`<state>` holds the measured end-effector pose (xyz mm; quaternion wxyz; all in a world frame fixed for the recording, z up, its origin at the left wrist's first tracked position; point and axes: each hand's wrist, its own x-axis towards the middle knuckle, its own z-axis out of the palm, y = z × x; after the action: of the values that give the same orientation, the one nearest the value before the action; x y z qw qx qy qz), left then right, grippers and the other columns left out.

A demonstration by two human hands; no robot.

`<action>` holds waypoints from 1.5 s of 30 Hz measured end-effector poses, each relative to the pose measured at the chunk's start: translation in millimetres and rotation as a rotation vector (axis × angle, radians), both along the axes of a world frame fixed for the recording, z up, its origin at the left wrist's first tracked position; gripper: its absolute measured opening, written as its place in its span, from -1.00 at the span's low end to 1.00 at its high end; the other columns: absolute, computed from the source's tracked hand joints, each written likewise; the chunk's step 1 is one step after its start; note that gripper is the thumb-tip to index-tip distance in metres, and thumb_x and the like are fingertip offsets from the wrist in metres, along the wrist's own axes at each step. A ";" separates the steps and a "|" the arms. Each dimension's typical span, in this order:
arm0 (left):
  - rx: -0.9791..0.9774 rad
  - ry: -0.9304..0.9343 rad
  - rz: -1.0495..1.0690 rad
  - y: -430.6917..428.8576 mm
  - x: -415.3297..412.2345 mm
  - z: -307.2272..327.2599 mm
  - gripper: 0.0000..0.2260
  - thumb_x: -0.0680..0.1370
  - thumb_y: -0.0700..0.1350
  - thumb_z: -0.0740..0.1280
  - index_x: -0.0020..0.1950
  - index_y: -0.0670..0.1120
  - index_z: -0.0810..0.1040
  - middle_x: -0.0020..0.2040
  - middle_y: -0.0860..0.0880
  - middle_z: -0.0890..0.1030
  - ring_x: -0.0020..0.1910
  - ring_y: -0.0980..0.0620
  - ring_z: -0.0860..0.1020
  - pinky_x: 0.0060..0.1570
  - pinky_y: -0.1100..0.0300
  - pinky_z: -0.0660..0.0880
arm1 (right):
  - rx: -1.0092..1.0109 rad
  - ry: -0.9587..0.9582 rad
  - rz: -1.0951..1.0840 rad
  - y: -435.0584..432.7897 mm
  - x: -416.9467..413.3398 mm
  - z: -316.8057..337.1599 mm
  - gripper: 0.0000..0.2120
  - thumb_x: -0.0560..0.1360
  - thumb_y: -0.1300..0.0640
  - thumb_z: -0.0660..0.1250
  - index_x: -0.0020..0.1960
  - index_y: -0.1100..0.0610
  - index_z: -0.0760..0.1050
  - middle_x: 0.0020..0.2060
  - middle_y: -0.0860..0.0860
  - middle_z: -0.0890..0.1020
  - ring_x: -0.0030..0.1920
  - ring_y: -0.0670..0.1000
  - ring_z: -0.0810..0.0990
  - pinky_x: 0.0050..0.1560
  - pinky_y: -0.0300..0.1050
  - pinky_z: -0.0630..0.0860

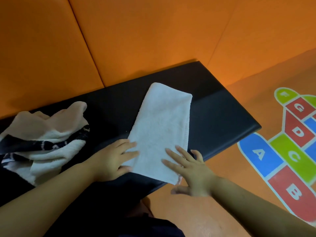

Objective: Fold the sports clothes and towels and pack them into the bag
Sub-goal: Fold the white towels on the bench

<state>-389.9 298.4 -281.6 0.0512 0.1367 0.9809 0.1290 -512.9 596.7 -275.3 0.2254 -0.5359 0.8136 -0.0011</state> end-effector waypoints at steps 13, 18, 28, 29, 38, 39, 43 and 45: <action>-0.154 0.034 -0.125 16.2 18.1 -1.2 -0.40 0.42 0.30 0.15 0.20 -0.09 0.61 0.12 -0.10 0.63 0.11 -0.11 0.56 0.03 0.02 0.55 | -0.222 0.221 0.036 7.3 3.0 -13.2 -0.24 0.22 0.03 0.55 0.38 -0.06 0.39 0.41 0.00 0.41 0.38 0.17 0.42 0.13 0.30 0.38; -0.047 0.136 -0.109 22.4 25.7 -1.5 -0.68 0.40 0.01 0.25 0.04 -0.08 0.65 -0.01 -0.05 0.65 -0.09 -0.07 0.60 -0.13 0.12 0.57 | -0.339 0.151 0.007 8.8 6.1 -9.8 -0.58 0.42 -0.05 0.33 0.26 0.00 0.47 0.28 -0.06 0.55 0.29 0.10 0.53 0.06 0.18 0.50; 0.458 -0.277 0.339 17.8 11.1 50.6 -0.85 0.44 -0.09 0.32 -0.30 -0.09 0.43 -0.41 -0.04 0.45 -0.45 0.14 0.34 -0.36 0.19 0.27 | -0.254 -0.483 -0.359 11.3 4.8 29.9 -0.44 0.31 -0.18 0.47 0.26 -0.20 0.38 0.06 -0.21 0.62 0.04 -0.17 0.58 0.07 -0.15 0.53; 0.551 -0.272 0.383 15.7 6.7 55.5 -0.83 0.43 -0.07 0.33 -0.29 -0.12 0.44 -0.41 -0.02 0.43 -0.44 0.16 0.34 -0.35 0.20 0.29 | -0.286 -0.580 -0.408 11.0 2.0 35.6 -0.38 0.27 -0.13 0.53 0.27 -0.21 0.37 0.09 -0.21 0.61 0.07 -0.15 0.58 0.10 -0.17 0.52; 1.158 -0.311 0.734 11.8 -59.6 72.7 -0.65 0.59 0.05 0.22 0.10 -0.22 0.56 -0.02 -0.12 0.67 -0.04 -0.04 0.65 -0.01 0.05 0.55 | -0.677 -0.736 -0.904 -30.1 -46.8 49.9 -0.92 0.52 0.16 0.36 0.00 0.03 0.59 -0.12 -0.06 0.70 -0.11 -0.06 0.68 0.01 -0.04 0.59; 1.194 -0.349 0.727 10.8 -64.1 72.4 -0.66 0.57 0.08 0.24 0.14 -0.15 0.57 0.02 -0.07 0.68 0.01 0.00 0.65 0.02 0.06 0.55 | -0.699 -0.767 -0.954 -35.5 -52.2 47.0 -0.89 0.54 0.16 0.34 0.04 0.04 0.58 -0.08 -0.07 0.70 -0.08 -0.06 0.68 0.02 -0.07 0.59; 1.050 -0.380 0.759 10.2 -76.3 55.8 -0.82 0.52 -0.03 0.36 0.10 -0.02 0.56 0.02 0.04 0.68 0.02 0.08 0.64 -0.01 0.15 0.56 | -0.717 -0.815 -1.071 -51.3 -70.3 36.3 -0.86 0.55 0.16 0.32 0.10 0.05 0.54 -0.06 -0.02 0.70 -0.06 0.01 0.69 0.01 0.01 0.61; 1.002 -0.358 0.838 10.1 -80.3 46.6 -0.88 0.54 -0.04 0.34 0.04 -0.02 0.55 -0.01 0.03 0.67 0.00 0.04 0.64 0.01 0.08 0.58 | -0.656 -0.747 -1.080 -57.8 -79.1 30.8 -0.88 0.54 0.11 0.33 0.08 0.03 0.54 -0.07 -0.03 0.69 -0.08 -0.01 0.69 0.03 0.03 0.61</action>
<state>-470.2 308.5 -235.0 0.0891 -0.2715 0.7491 0.5977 -592.0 538.9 -244.5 0.2835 -0.0640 0.7911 -0.5383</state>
